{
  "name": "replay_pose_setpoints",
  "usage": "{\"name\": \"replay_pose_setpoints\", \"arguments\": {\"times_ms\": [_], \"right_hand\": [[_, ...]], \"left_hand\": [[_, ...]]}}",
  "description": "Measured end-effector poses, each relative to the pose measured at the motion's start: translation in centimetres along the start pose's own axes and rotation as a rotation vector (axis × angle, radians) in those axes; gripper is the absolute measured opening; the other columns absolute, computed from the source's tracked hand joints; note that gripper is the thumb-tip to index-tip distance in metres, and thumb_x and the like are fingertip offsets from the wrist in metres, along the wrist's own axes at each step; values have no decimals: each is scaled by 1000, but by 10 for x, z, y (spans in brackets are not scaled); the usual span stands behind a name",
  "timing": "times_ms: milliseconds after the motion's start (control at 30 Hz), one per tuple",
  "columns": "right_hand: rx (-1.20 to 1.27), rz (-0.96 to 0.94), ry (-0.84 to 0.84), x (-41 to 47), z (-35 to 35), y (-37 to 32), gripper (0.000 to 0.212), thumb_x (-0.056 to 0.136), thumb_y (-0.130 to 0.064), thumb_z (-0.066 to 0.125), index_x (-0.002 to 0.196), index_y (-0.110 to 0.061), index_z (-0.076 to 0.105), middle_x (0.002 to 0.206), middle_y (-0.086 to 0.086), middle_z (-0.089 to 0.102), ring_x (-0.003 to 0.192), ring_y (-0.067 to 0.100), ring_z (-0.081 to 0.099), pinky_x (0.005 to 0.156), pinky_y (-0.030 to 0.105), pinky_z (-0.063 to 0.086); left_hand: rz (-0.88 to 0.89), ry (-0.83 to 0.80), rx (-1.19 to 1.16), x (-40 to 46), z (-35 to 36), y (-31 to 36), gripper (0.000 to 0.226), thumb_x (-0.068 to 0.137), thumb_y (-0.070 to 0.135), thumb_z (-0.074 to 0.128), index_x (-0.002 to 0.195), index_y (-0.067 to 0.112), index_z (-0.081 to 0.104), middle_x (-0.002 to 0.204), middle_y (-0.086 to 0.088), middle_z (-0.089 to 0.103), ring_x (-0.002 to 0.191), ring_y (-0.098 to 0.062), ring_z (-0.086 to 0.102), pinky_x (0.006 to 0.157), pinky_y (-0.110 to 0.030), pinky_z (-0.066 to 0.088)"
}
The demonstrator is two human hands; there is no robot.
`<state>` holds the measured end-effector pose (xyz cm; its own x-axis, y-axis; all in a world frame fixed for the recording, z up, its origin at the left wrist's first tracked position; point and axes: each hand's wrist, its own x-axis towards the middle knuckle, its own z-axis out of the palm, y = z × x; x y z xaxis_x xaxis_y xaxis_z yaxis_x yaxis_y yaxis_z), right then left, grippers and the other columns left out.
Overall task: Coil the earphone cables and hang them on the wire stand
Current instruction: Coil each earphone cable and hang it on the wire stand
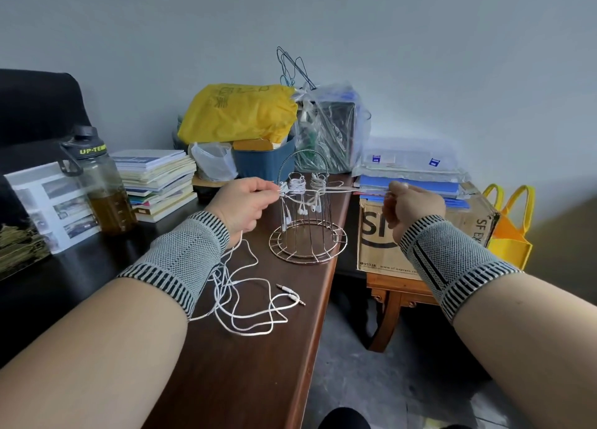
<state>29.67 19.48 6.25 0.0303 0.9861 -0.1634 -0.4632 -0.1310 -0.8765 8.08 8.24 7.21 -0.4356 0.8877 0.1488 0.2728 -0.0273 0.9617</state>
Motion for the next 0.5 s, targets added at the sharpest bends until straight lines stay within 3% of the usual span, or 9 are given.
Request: {"name": "replay_pose_setpoints", "arguments": {"times_ms": [67, 167, 267, 367, 500], "right_hand": [[-34, -2, 31, 5, -4, 1, 20, 89, -7, 64, 109, -7, 61, 73, 6, 61, 50, 12, 55, 39, 17, 43], [-81, -7, 31, 9, -7, 2, 20, 89, -8, 65, 109, -8, 63, 74, 5, 62, 51, 12, 55, 41, 18, 46], [-105, -10, 49, 15, -9, 5, 14, 88, -9, 66, 102, -8, 65, 71, 4, 60, 51, 11, 53, 44, 19, 48], [-126, 3, 98, 24, -13, 8, 3, 85, -10, 69, 87, -11, 66, 73, 4, 64, 56, 11, 57, 57, 23, 50], [-252, -44, 107, 34, -30, 11, 23, 85, -11, 65, 64, -12, 56, 63, 3, 57, 56, 15, 53, 62, 28, 47]], "left_hand": [[24, 27, 25, 1, -1, 0, 8, 94, 12, 62, 86, 13, 63, 52, 7, 34, 37, -3, 25, 34, -16, 18], [32, 49, 26, 2, -1, 0, 11, 93, 13, 63, 82, 13, 63, 51, 7, 35, 36, -3, 26, 34, -16, 18], [30, 64, -9, 3, 1, 2, 13, 92, 11, 63, 79, 13, 62, 48, 9, 35, 36, -3, 26, 34, -16, 19], [36, 74, -36, 3, 0, 2, 16, 92, 10, 64, 76, 14, 62, 45, 11, 34, 37, -4, 26, 35, -16, 19], [59, 97, -94, 4, -4, 5, 18, 91, 8, 64, 73, 14, 61, 45, 11, 36, 36, -2, 26, 34, -15, 19]]}}
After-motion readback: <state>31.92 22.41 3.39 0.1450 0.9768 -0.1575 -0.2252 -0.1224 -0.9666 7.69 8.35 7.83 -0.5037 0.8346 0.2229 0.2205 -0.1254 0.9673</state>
